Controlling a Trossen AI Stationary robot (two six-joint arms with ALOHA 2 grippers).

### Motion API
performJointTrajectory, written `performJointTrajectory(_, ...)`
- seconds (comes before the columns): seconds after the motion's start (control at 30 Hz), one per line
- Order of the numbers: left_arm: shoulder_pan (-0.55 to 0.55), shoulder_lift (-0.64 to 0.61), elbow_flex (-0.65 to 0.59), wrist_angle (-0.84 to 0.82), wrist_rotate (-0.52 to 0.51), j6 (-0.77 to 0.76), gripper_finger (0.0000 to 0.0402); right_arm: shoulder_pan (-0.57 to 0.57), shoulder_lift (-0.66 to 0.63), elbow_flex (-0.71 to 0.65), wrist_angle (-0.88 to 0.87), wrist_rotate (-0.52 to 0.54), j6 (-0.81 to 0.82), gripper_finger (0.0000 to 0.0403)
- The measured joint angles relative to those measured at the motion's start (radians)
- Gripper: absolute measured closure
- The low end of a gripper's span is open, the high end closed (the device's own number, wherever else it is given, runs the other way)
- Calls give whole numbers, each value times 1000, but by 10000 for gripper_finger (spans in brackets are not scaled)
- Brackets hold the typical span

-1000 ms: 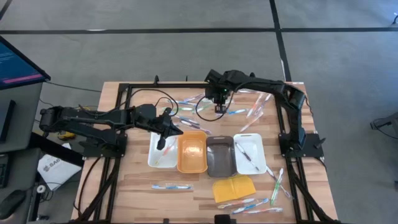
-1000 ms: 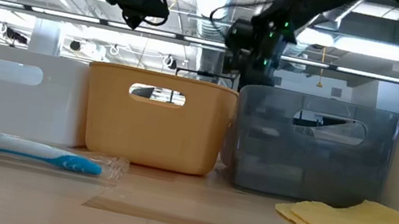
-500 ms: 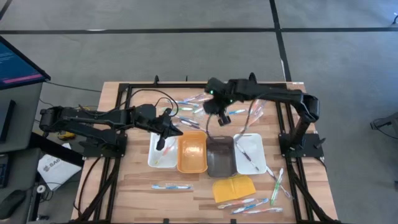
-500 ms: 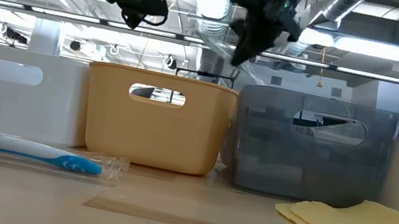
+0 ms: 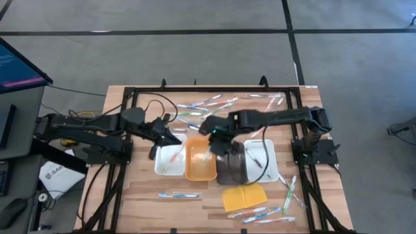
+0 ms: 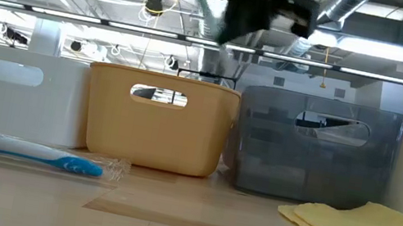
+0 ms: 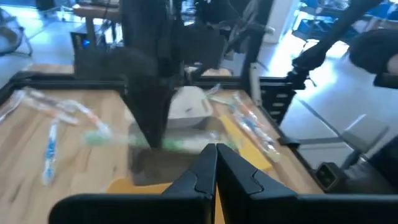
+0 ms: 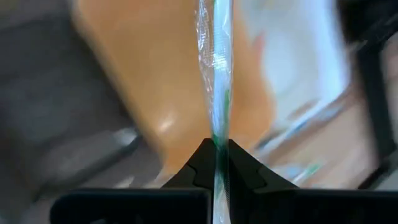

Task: Pick & Place Toothbrushes
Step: Put the green toothbrush into the yellow bin

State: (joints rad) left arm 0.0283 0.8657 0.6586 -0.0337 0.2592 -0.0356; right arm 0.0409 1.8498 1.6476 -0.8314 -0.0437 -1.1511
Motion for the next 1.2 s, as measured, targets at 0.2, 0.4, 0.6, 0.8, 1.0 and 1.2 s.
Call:
performJointTrajectory(0.2,-43,-8,0,13,-1,-6,400,39,44,-5,42,0,77,395)
performJointTrajectory(0.4,-46,2,-1,11,-6,-7,400,43,125,-3,90,-5,55,398)
performJointTrajectory(0.6,-50,0,-1,15,-5,-7,400,44,135,-5,84,-8,133,398)
performJointTrajectory(0.8,-50,0,-1,15,-5,3,400,58,136,-5,87,-9,195,398)
performJointTrajectory(1.0,-50,0,-1,15,-4,-14,400,87,136,-5,145,-16,176,398)
performJointTrajectory(1.2,-50,0,-1,14,-4,-32,400,85,136,-5,161,-35,191,398)
